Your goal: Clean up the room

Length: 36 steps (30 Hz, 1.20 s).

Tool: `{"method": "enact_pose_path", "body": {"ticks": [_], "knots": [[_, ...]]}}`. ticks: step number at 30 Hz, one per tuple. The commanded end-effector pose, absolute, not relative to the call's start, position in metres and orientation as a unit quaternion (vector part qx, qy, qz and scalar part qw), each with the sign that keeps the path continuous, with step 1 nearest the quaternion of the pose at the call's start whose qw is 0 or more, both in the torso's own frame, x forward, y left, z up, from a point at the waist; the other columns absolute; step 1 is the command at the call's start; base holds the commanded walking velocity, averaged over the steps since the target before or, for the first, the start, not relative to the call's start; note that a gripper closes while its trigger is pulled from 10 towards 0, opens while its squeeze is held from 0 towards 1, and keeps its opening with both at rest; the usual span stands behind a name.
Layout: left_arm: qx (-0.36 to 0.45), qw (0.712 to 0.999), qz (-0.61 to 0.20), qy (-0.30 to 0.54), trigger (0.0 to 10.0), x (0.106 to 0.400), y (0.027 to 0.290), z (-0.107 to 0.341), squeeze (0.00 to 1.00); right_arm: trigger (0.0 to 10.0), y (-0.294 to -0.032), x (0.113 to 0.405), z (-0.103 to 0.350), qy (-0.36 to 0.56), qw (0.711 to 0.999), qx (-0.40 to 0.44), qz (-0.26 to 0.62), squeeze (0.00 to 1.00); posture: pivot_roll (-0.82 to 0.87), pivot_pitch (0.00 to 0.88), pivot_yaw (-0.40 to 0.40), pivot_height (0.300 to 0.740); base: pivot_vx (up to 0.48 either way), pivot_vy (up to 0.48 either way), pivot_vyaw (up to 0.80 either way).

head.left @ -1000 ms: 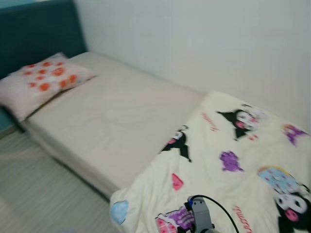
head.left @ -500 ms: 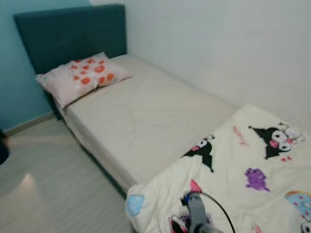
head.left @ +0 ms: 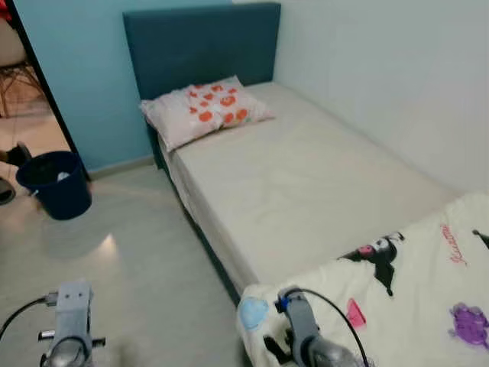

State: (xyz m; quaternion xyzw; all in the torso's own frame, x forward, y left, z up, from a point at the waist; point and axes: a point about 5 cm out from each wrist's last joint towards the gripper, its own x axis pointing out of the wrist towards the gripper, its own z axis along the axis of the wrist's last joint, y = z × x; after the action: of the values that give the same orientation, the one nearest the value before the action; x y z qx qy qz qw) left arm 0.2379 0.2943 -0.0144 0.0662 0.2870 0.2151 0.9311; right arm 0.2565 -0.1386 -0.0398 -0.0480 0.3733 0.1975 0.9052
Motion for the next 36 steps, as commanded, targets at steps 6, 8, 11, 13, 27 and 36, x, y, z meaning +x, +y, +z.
{"method": "enact_pose_path", "body": {"ticks": [6,8,11,13,27,36], "knots": [[0.037,0.955,0.176,0.235,10.0,0.261,0.27,-0.004,0.0,10.0,-0.115,0.265,-0.03,0.335,0.896,-0.089,0.279,0.0,-0.03,0.076,-0.06,0.74,0.379,0.0,0.73],[0.03,0.957,0.172,0.232,10.0,0.262,0.265,-0.005,0.0,10.0,-0.113,0.265,-0.029,0.332,0.895,-0.09,0.283,0.0,-0.03,0.076,-0.06,0.74,0.48,0.0,0.73],[0.013,0.962,0.158,0.222,10.0,0.266,0.253,-0.005,0.0,10.0,-0.11,0.266,-0.027,0.325,0.896,-0.085,0.289,0.0,-0.03,0.077,-0.062,0.74,0.48,0.0,0.73],[-0.007,0.967,0.147,0.207,10.0,0.273,0.246,-0.001,0.0,10.0,-0.109,0.269,-0.025,0.318,0.899,-0.086,0.289,0.0,-0.03,0.077,-0.063,0.74,0.48,0.0,0.73],[-0.216,0.971,-0.087,-0.045,10.0,0.35,0.203,0.105,0.0,10.0,-0.086,0.32,0.042,0.17,0.923,0.148,0.313,0.0,-0.05,0.077,-0.048,0.74,0.48,0.0,0.11],[-0.285,0.922,-0.226,-0.131,10.0,0.358,0.179,0.147,0.0,10.0,-0.079,0.332,0.064,0.118,0.914,0.233,0.311,0.0,-0.05,0.075,-0.043,0.74,0.48,0.0,-0.67]]}}
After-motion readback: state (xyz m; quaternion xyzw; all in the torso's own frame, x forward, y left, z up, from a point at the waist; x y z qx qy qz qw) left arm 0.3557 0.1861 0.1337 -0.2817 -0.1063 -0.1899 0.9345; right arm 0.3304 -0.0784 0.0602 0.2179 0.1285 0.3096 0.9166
